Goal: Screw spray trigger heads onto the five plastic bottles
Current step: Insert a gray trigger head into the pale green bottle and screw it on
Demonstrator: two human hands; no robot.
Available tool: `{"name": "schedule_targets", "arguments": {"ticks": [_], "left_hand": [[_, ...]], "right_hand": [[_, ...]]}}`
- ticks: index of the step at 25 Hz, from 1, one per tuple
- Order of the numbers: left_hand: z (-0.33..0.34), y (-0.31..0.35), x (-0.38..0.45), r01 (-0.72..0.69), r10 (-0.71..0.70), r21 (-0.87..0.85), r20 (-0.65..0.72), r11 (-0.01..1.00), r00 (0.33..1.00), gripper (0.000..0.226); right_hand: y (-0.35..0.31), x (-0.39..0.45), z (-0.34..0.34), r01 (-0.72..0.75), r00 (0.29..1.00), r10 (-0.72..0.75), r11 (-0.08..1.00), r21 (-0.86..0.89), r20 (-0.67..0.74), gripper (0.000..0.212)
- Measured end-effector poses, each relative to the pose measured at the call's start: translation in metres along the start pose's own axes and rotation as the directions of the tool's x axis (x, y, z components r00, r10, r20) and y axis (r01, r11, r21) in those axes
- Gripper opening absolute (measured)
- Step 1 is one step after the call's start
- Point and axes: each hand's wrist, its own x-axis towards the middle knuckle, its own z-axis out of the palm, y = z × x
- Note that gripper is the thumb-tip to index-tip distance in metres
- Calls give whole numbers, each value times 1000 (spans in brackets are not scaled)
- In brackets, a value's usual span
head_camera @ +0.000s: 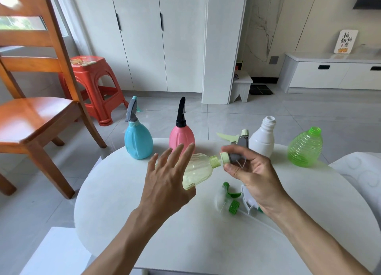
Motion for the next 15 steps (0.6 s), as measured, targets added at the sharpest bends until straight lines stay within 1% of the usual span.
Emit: {"name": "schedule_targets", "arguments": {"ticks": [2, 5, 7, 11, 13, 14, 15], "left_hand": [[0, 0, -2, -13, 13, 20, 2, 1000, 1000, 103], [0, -1, -2, 0, 0, 13, -8, 1000, 1000, 103], [0, -1, -2, -18, 19, 21, -23, 1000, 1000, 102], [0, 0, -4, -54, 54, 26, -10, 998, 998, 100], [0, 0, -4, -55, 55, 13, -14, 998, 998, 100], [0, -1, -4, -55, 55, 1, -22, 998, 998, 99], [-1, -1, -4, -57, 57, -5, -29, 998, 998, 98]], "right_hand": [[4, -2, 3, -20, 999, 21, 999, -35, 28, 42], [4, -3, 2, 6, 999, -3, 999, -48, 52, 46], [4, -2, 1, 35, 998, -31, 997, -75, 54, 47], [5, -6, 6, 83, 994, -72, 985, -151, 81, 37], [1, -6, 3, 96, 991, -67, 958, -271, 112, 37], [-2, -5, -1, 117, 988, -66, 913, -391, 141, 41], [-5, -4, -5, 150, 982, -63, 836, -528, 180, 46]]}}
